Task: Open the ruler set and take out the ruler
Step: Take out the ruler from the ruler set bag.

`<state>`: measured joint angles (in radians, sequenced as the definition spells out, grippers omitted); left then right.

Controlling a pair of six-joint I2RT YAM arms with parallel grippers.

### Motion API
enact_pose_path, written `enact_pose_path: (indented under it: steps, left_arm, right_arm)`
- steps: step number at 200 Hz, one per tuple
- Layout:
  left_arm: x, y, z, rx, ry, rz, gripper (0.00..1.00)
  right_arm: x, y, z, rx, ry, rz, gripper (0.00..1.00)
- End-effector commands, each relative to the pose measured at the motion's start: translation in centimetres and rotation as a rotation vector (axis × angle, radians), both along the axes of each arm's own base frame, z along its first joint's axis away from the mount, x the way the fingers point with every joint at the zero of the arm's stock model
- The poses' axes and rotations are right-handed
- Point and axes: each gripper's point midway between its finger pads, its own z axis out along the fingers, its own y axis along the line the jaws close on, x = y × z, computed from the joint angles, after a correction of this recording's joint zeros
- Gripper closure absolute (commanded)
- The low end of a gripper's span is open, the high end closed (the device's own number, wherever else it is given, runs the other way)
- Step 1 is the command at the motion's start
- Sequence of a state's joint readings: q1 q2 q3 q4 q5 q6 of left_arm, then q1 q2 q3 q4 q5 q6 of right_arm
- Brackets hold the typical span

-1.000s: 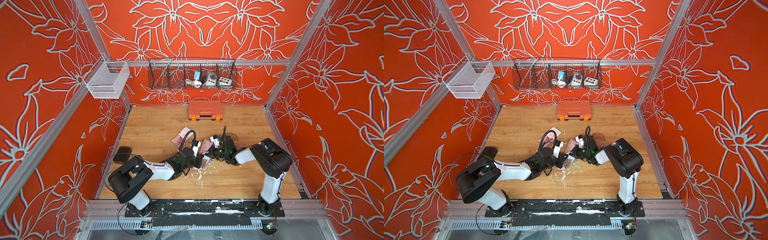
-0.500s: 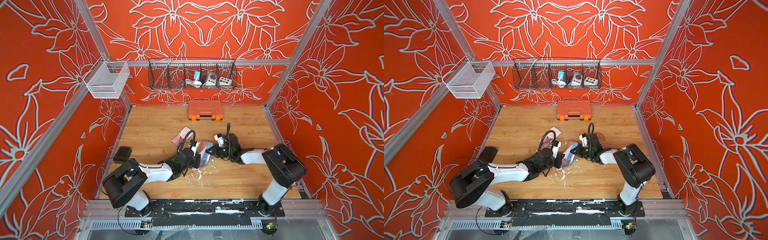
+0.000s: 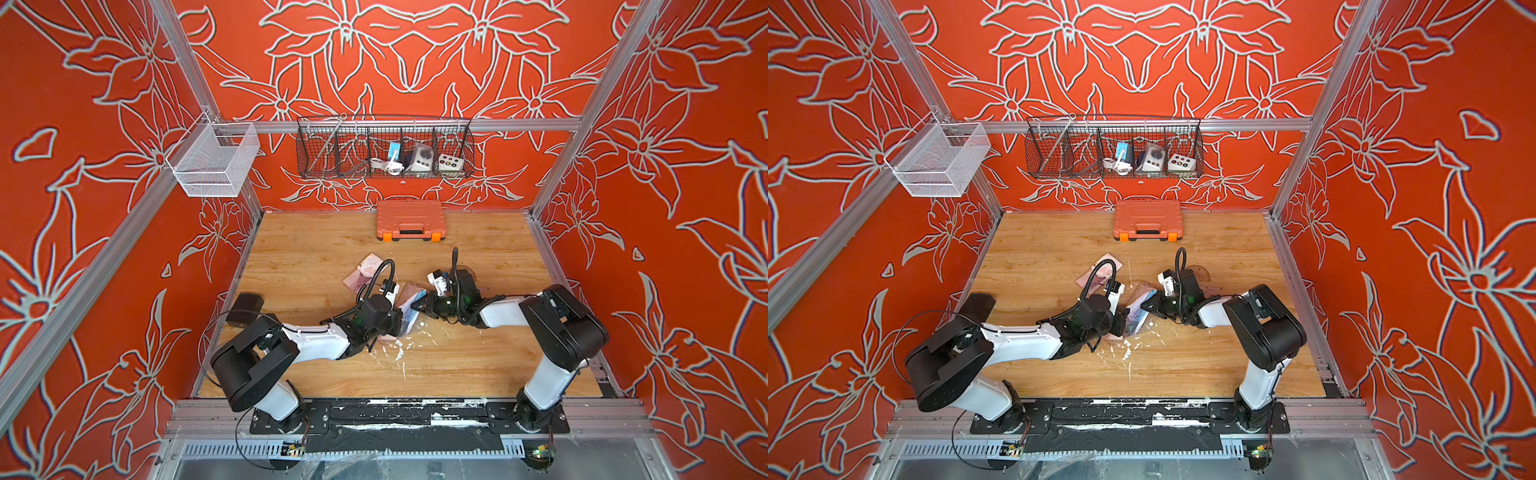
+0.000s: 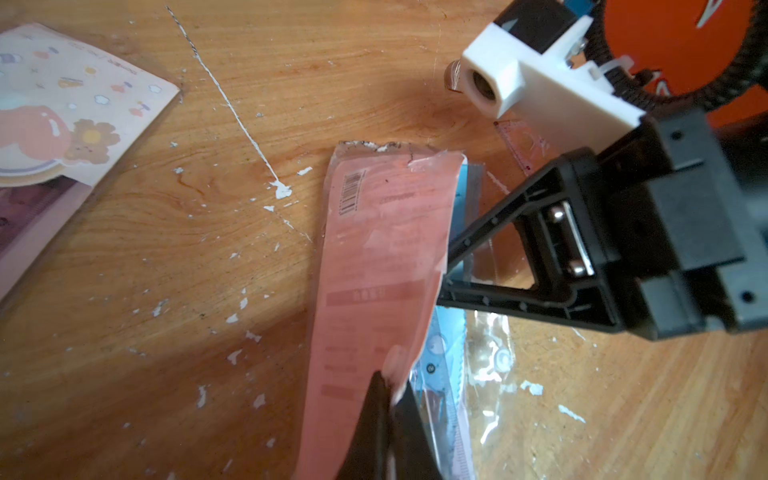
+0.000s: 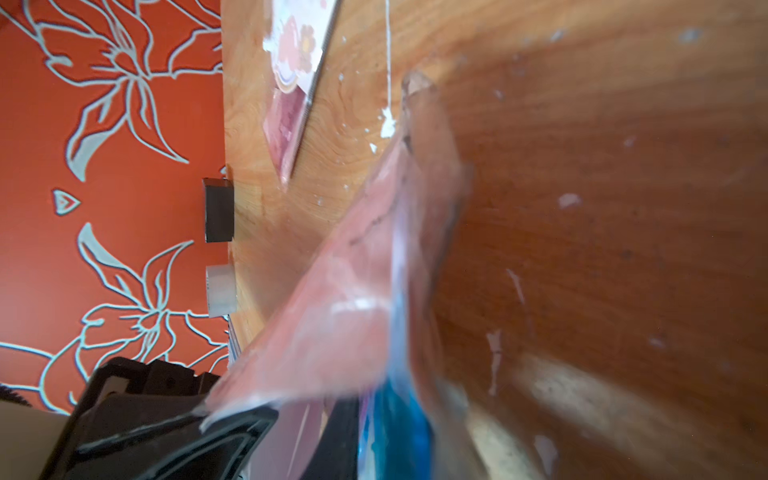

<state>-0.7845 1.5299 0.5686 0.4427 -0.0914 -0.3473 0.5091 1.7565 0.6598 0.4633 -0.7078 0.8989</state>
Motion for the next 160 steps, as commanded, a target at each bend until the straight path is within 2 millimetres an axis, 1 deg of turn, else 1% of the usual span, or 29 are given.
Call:
enact_pose_path:
  steps: [1, 11, 35, 46, 70, 83, 104, 127, 140, 160]
  left_arm:
    - [-0.1, -0.5, -0.5, 0.019, 0.015, -0.032, 1.0]
    - [-0.1, -0.6, -0.4, 0.017, 0.014, -0.037, 1.0]
    - [-0.2, -0.8, -0.7, 0.018, 0.021, -0.045, 1.0]
    - [-0.2, -0.9, -0.8, 0.014, 0.027, -0.05, 1.0]
    - [-0.3, -1.0, -1.0, 0.016, 0.036, -0.052, 1.0]
    - [-0.3, -1.0, -1.1, 0.022, 0.038, -0.056, 1.0]
    - [-0.2, -0.8, -1.3, 0.032, 0.039, -0.044, 1.0]
    - [-0.1, -0.6, -1.7, 0.046, 0.057, -0.029, 1.0]
    - [-0.1, -0.6, -1.9, 0.047, 0.062, -0.022, 1.0]
    - [0.1, -0.4, -2.1, 0.061, 0.067, -0.009, 1.0]
  right_arm:
    - [0.9, 0.3, 0.2, 0.008, -0.029, 0.009, 0.86]
    - [1.0, 0.3, 0.0, 0.005, -0.028, 0.004, 0.89]
    - [1.3, 0.4, -0.1, 0.012, -0.031, -0.008, 0.88]
    - [1.4, 0.2, -0.3, 0.004, -0.025, -0.02, 0.92]
    - [1.5, 0.2, -0.5, 0.002, -0.02, -0.029, 0.92]
    - [1.5, 0.2, -0.4, 0.003, -0.018, -0.029, 0.95]
    - [1.3, 0.1, -0.1, 0.001, -0.018, -0.029, 0.96]
    - [1.1, 0.1, 0.7, 0.012, -0.03, -0.022, 0.95]
    - [0.9, 0.0, 1.0, 0.014, -0.04, -0.018, 1.0]
    - [0.5, -0.1, 1.6, 0.023, -0.053, -0.011, 1.0]
